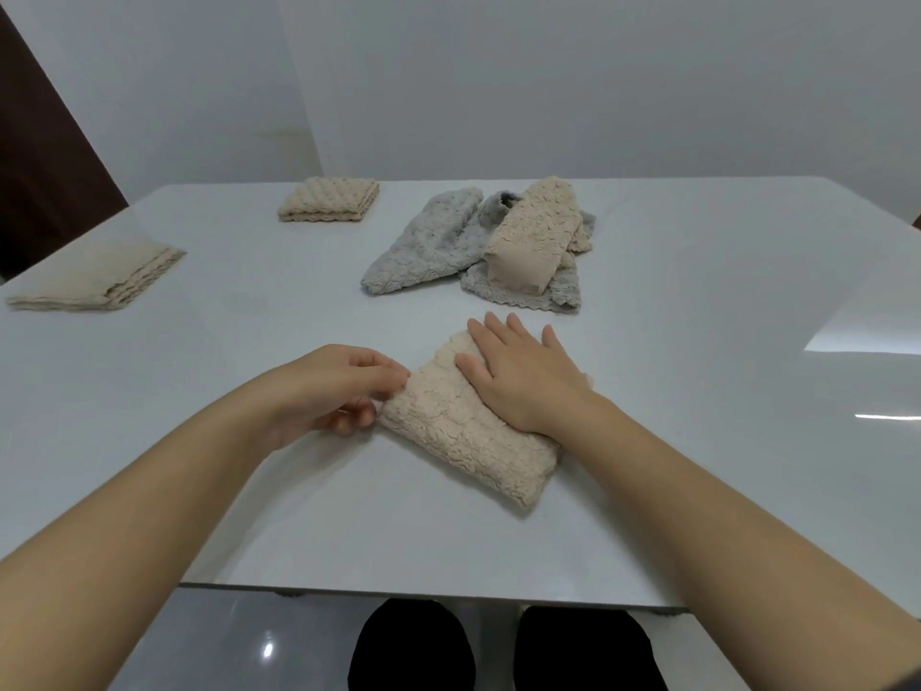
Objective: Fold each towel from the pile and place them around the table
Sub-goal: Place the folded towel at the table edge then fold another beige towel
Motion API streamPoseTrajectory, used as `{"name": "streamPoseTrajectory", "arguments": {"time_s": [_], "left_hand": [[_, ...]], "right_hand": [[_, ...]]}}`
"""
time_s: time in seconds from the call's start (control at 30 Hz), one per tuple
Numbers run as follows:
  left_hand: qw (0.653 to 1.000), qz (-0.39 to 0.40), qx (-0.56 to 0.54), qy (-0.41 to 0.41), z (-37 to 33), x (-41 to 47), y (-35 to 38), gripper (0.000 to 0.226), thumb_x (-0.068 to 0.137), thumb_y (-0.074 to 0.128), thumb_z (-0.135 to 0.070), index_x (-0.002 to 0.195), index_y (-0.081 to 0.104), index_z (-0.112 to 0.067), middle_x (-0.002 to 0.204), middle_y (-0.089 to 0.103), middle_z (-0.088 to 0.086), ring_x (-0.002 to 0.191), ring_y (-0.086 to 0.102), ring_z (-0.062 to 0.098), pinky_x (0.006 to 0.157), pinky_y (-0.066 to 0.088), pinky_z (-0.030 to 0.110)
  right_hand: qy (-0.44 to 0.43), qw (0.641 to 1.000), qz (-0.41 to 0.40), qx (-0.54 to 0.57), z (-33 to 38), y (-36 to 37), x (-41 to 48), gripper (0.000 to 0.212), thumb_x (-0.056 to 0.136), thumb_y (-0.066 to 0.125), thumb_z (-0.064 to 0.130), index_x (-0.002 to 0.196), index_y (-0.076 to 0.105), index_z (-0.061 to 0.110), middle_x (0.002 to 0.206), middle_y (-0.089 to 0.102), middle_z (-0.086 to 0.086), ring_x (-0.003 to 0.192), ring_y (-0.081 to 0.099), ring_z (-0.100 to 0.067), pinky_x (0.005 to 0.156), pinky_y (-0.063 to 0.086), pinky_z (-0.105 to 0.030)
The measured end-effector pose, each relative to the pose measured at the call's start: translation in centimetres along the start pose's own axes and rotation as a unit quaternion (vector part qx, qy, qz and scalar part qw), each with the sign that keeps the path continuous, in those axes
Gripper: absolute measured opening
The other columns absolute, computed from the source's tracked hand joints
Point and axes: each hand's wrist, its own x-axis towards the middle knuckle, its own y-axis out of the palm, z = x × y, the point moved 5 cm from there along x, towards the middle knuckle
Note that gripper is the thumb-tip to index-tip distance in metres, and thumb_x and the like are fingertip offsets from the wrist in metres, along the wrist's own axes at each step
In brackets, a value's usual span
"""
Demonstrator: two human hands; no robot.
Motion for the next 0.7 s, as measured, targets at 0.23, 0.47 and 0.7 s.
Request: {"name": "streamPoseTrajectory", "arguments": {"time_s": [0.23, 0.47, 0.7], "left_hand": [[0.995, 0.050, -0.087, 0.009, -0.5, 0.6, 1.2, 0.020, 0.094, 0.056, -0.006, 0.113, 0.060, -0.012, 0.050, 0.033, -0.006, 0.036, 0.023, 0.004, 0.037, 0.018, 0.017], [0.992, 0.118, 0.017, -0.032, -0.5, 0.4, 1.0, 0.031, 0.090, 0.064, -0.026, 0.062, 0.052, -0.022, 0.056, 0.030, -0.005, 0.043, 0.021, 0.009, 0.041, 0.018, 0.019], [0.976, 0.212, 0.006, 0.041, -1.9, 0.3, 1.8, 0.025, 0.082, 0.071, -0.028, 0.090, 0.050, -0.015, 0.062, 0.048, -0.007, 0.038, 0.021, 0.006, 0.037, 0.020, 0.016]], "right_hand": [[0.001, 1.000, -0.007, 0.001, -0.1, 0.0, 0.0, 0.063, 0.101, 0.015, 0.054, 0.156, 0.012, 0.023, 0.164, 0.007, 0.000, 0.151, 0.002, -0.021, 0.119, 0.002, -0.053], [0.001, 1.000, -0.007, 0.008, 0.0, -0.1, 0.0, 0.063, 0.101, 0.016, 0.054, 0.156, 0.012, 0.023, 0.164, 0.007, 0.001, 0.151, 0.001, -0.020, 0.120, 0.002, -0.052], [0.002, 1.000, -0.008, 0.007, 0.0, -0.1, -0.1, 0.062, 0.101, 0.017, 0.054, 0.156, 0.013, 0.023, 0.164, 0.008, 0.001, 0.151, 0.003, -0.020, 0.120, 0.002, -0.053]]}}
